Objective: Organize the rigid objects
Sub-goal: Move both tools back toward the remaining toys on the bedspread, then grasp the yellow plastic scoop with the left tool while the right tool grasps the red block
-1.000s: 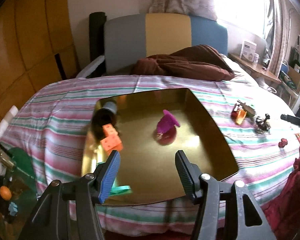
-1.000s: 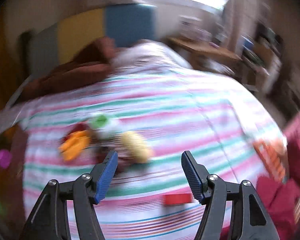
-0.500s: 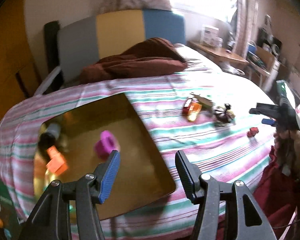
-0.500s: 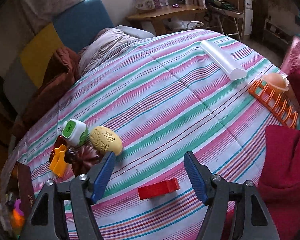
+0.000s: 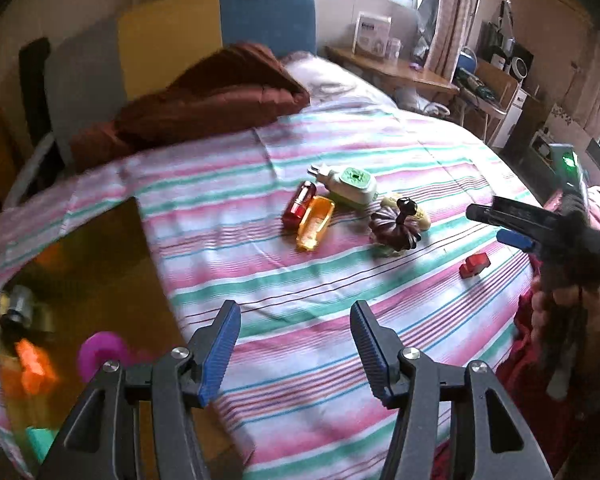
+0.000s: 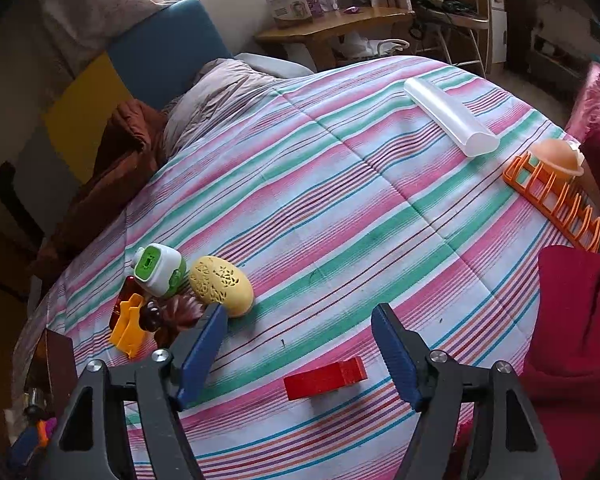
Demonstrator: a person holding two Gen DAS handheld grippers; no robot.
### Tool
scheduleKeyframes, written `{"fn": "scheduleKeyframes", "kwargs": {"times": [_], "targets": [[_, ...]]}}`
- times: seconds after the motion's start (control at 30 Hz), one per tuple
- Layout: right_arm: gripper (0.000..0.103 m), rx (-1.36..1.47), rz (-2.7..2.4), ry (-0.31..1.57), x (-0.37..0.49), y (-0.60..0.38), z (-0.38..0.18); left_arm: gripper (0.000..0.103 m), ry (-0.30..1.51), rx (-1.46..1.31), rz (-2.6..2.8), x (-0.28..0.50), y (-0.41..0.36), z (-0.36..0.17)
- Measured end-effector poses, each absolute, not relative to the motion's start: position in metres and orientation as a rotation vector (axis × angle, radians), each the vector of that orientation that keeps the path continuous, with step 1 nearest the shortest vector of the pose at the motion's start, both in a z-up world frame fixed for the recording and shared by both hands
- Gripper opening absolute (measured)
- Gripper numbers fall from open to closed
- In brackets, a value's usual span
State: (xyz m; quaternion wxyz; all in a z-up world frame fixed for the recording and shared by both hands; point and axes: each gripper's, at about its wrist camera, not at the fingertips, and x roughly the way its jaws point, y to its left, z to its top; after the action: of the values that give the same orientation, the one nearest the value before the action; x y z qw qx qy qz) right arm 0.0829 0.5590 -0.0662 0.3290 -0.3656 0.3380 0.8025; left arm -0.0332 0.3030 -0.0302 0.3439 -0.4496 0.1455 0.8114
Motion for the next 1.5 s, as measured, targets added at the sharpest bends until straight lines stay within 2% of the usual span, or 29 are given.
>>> {"fn": "scheduleKeyframes", "kwargs": {"times": [0.3,0.77,0.83,0.87,0.9,0.93,1.17,1.2,1.23,1.27,1.5], "targets": [[0.077,-0.954,2.111,0.925,0.081,0.562,-0.068,0.048,0.376,-1.280,2.059,-0.071,0.349,-0.061],[0.078,-0.948,2.125,0.970,0.080,0.564,-0.070,0.050,0.428,-1.325,2.030,-0.108,0.408,-0.115],[0.078,-0.951,2.127,0.964,0.079,0.564,-0.071,0.035,0.420,-1.338,2.017,-0.110,0.410,-0.119],[0.078,-0.952,2.128,0.960,0.079,0.564,-0.070,0.032,0.419,-1.334,2.017,-0.107,0.409,-0.120],[0.078,-0.951,2.132,0.959,0.078,0.564,-0.070,0.025,0.418,-1.319,2.018,-0.104,0.408,-0.119],[0.078,-0.953,2.134,0.958,0.078,0.563,-0.070,0.024,0.418,-1.308,2.006,-0.099,0.405,-0.118],[0.078,-0.935,2.124,0.994,0.082,0.567,-0.071,0.024,0.368,-1.323,1.935,-0.046,0.373,-0.117],[0.078,-0.929,2.117,1.003,0.083,0.568,-0.071,0.026,0.370,-1.326,1.922,-0.038,0.368,-0.117],[0.078,-0.925,2.108,1.015,0.085,0.569,-0.072,0.035,0.368,-1.321,1.914,-0.029,0.363,-0.117],[0.079,-0.924,2.104,1.025,0.085,0.570,-0.073,0.038,0.364,-1.316,1.905,-0.024,0.360,-0.115],[0.079,-0.886,2.071,1.086,0.094,0.576,-0.074,0.047,0.310,-1.273,1.914,-0.020,0.341,-0.099]]}}
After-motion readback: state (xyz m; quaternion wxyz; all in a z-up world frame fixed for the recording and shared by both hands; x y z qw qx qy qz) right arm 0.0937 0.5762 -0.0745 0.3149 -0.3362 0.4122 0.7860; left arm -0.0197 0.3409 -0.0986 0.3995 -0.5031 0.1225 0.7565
